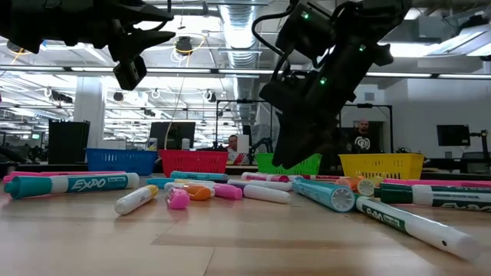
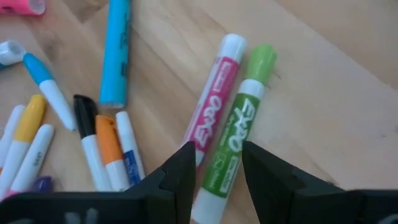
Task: Pick & Place Markers
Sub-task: Put the large light green marker pen into the yellow bin
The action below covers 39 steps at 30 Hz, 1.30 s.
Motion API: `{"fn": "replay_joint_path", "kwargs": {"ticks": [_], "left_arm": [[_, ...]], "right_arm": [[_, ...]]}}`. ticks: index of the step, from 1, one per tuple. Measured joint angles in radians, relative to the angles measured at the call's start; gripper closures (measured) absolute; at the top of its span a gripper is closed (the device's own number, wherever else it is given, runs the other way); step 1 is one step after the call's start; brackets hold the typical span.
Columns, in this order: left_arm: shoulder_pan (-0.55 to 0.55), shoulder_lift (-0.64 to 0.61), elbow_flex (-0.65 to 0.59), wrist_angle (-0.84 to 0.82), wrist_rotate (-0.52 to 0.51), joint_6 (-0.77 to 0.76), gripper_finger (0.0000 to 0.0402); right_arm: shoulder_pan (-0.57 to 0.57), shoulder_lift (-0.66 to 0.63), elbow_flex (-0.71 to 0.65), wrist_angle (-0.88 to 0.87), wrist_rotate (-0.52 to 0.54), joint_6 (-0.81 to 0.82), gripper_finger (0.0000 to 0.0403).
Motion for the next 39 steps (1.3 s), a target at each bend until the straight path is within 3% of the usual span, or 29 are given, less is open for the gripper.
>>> {"fn": "replay_joint_path", "kwargs": {"ticks": [10,29,39], "left_arm": [[0.000,0.000,0.000,0.000,-0.004,0.000,0.0305],[0.000,0.000,0.000,0.000,-0.004,0.004,0.0305],[0.000,0.000,0.001,0.000,-0.003,0.002,0.0305]], "right_arm": [[-0.052,0.000,0.000,-0.005,0.011,-0.003,0.0280],[-0.045,0.000,0.000,0.023,0.008,-0.046,0.0280],[-0.045,0.101,0.004,0.071,-0.029,-0.045,0.0280]]}}
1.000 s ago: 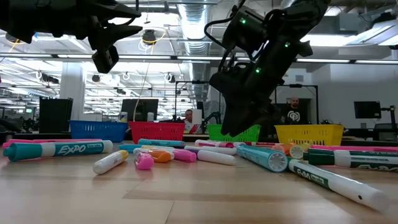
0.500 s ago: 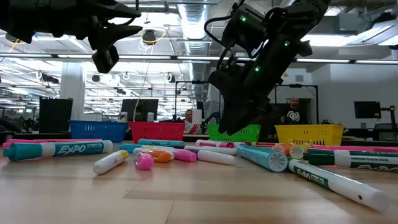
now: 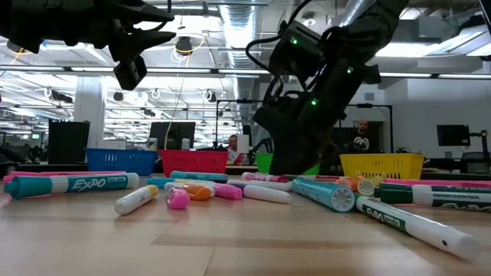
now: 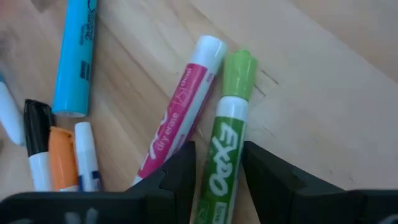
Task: Pick & Place Markers
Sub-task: Put the large light green marker pen into the yellow bin
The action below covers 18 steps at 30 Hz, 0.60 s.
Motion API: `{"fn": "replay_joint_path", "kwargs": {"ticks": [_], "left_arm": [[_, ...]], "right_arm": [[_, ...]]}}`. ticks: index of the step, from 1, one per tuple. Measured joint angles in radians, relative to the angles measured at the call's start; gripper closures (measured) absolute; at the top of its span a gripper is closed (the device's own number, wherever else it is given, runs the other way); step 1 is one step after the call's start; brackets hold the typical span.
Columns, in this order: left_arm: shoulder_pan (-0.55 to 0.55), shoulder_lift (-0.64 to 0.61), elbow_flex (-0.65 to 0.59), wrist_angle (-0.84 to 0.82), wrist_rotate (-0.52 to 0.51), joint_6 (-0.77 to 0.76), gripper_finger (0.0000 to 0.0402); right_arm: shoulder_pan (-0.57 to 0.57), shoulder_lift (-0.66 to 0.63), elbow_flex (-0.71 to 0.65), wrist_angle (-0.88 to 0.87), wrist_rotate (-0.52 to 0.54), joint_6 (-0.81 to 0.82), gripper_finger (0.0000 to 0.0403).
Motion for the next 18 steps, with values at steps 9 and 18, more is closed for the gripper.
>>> {"fn": "replay_joint_path", "kwargs": {"ticks": [9,18], "left_arm": [[0.000,0.000,0.000,0.000,0.000,-0.002,0.0305],[0.000,0.000,0.000,0.000,0.000,-0.002,0.0305]], "right_arm": [[-0.001,-0.008,-0.002,-0.006,0.010,0.001,0.0303],[0.006,-0.009,0.002,-0.014,0.013,0.001,0.0353]]}}
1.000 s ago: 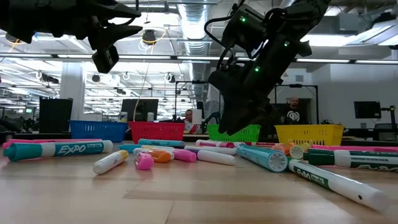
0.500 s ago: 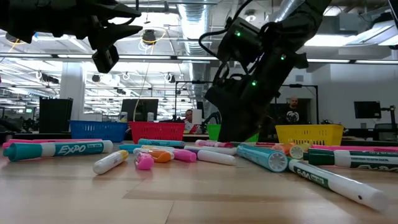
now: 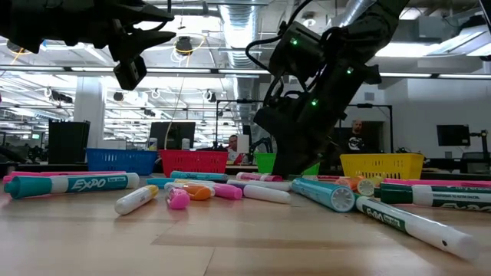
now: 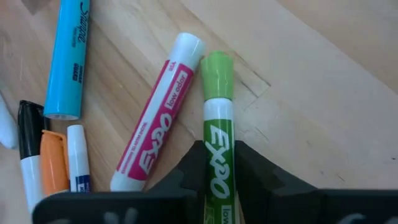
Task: Pick & Place Markers
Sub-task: Put the large light green marker pen into the yellow bin
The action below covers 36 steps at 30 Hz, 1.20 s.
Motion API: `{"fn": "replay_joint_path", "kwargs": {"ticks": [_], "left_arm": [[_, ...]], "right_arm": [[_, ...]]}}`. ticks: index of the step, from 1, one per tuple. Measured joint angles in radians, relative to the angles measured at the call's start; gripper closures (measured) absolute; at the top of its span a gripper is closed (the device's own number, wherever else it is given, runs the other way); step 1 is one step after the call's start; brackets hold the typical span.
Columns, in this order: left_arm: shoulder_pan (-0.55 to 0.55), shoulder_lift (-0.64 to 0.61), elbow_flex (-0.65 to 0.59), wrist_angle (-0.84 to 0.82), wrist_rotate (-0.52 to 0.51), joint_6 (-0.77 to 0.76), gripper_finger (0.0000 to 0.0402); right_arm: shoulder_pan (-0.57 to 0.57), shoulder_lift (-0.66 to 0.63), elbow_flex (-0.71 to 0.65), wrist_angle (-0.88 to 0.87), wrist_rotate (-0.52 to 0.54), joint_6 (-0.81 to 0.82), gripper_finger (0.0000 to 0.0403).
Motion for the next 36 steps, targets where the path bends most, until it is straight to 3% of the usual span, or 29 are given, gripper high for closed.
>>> {"fn": "replay_joint_path", "kwargs": {"ticks": [6,14,20,36], "left_arm": [[0.000,0.000,0.000,0.000,0.000,0.000,0.0305],[0.000,0.000,0.000,0.000,0.000,0.000,0.0305],[0.000,0.000,0.000,0.000,0.000,0.000,0.0305],[0.000,0.002,0.000,0.000,0.000,0.000,0.0305]], "right_arm": [[0.000,0.005,0.052,-0.063,-0.015,0.000,0.0319],[-0.001,0.005,0.153,-0.226,-0.004,-0.035,0.0346],[-0.006,-0.020,0.225,-0.317,-0.003,-0.056,0.0333],[-0.127,-0.377,0.251,-0.709,0.236,-0.128,0.0337]]}}
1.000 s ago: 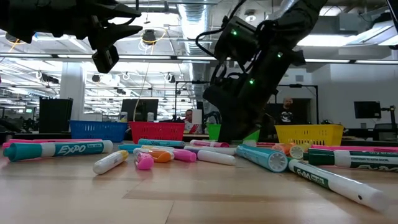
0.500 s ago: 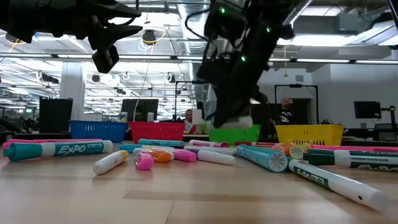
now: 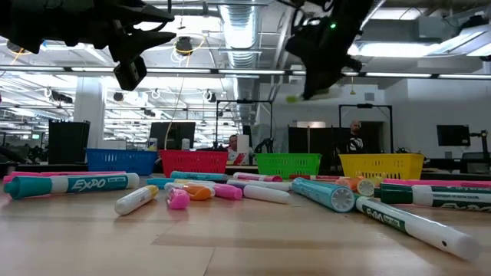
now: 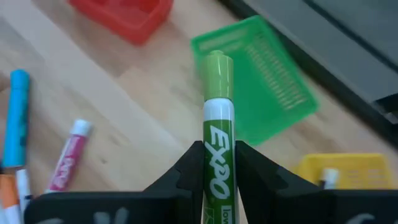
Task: Pick & Place Markers
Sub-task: Put the large light green marker pen into the yellow bin
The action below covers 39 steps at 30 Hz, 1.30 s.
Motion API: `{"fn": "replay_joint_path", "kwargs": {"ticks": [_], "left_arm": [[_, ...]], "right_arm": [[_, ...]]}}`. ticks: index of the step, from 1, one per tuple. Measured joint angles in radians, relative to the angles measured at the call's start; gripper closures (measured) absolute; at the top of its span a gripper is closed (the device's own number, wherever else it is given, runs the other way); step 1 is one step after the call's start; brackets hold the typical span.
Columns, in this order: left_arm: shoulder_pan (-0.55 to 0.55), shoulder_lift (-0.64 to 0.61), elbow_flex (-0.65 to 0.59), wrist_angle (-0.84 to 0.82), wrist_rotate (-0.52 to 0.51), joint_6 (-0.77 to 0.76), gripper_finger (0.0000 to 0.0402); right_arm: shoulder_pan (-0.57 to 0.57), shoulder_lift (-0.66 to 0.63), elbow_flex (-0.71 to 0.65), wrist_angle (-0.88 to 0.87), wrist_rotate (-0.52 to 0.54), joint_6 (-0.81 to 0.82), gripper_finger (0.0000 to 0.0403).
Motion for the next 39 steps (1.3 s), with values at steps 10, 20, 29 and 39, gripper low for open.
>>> {"fn": "replay_joint_path", "kwargs": {"ticks": [10,20,29,39], "left_arm": [[0.000,0.000,0.000,0.002,0.000,-0.011,0.0305],[0.000,0.000,0.000,0.000,0.000,-0.026,0.0305],[0.000,0.000,0.000,0.000,0.000,-0.019,0.0305],[0.000,0.000,0.000,0.000,-0.011,-0.019,0.0305]], "right_arm": [[-0.128,-0.115,-0.001,-0.213,0.004,-0.023,0.0340],[-0.225,-0.231,-0.218,-0.201,0.022,-0.016,0.0341],[-0.283,-0.333,-0.523,0.044,-0.007,0.091,0.0331],[-0.320,-0.288,-0.541,0.072,0.004,0.041,0.0323]]}}
